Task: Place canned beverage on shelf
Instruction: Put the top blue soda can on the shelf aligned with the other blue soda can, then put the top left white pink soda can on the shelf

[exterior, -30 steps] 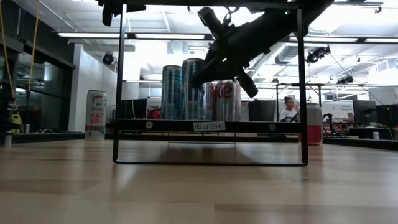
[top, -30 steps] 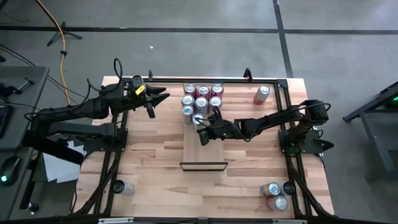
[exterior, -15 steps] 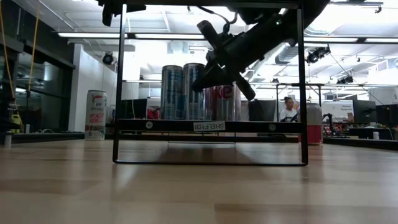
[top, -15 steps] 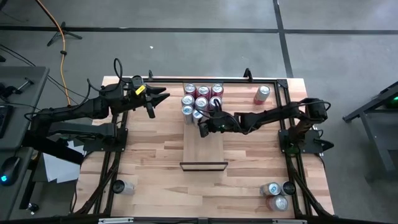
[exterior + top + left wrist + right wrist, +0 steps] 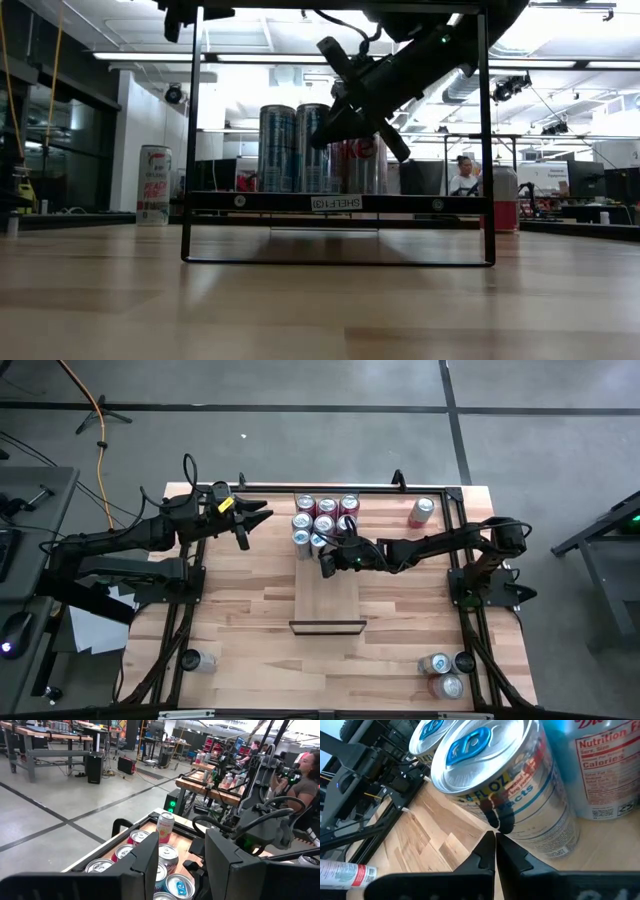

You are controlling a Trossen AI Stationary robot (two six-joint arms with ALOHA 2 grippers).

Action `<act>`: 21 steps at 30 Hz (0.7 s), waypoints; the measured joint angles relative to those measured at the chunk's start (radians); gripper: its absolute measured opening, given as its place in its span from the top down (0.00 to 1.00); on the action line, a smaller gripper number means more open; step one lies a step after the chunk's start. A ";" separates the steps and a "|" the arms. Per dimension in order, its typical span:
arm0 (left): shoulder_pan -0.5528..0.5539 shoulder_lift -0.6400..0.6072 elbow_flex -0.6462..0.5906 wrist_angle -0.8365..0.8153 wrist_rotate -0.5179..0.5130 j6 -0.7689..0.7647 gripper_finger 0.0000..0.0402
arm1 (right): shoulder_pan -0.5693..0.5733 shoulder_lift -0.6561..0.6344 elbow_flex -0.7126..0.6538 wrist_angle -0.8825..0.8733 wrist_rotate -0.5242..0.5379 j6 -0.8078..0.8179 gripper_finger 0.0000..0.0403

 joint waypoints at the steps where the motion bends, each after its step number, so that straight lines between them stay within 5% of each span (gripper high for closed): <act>1: 0.000 0.000 0.000 0.000 0.000 0.000 0.75 | 0.000 0.000 0.000 0.000 -0.001 -0.003 1.00; 11: 0.000 0.000 0.000 0.000 0.000 0.000 0.75 | 0.008 -0.159 0.000 -0.150 -0.107 -0.235 1.00; 21: 0.000 0.000 0.000 0.037 0.056 -0.001 0.75 | -0.040 -0.504 0.000 -0.343 0.024 -0.555 1.00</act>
